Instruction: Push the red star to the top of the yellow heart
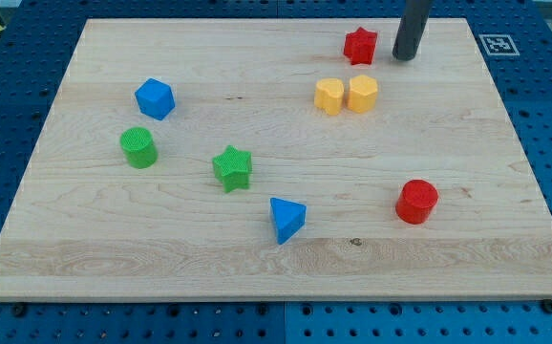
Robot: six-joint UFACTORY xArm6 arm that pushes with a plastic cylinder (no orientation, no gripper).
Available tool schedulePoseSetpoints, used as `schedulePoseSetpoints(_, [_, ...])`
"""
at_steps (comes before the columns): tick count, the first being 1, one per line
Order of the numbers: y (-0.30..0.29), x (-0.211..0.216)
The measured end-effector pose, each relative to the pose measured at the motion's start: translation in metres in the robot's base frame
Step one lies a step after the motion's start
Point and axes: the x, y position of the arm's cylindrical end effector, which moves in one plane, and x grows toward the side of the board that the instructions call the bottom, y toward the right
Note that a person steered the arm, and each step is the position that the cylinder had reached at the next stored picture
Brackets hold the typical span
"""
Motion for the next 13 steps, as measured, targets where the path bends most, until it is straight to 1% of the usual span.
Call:
schedulePoseSetpoints(1, [-0.004,-0.021])
schedulePoseSetpoints(7, [-0.017,-0.016])
schedulePoseSetpoints(8, [-0.032,-0.017])
schedulePoseSetpoints(11, [-0.045,-0.031])
schedulePoseSetpoints(13, [-0.055,-0.025])
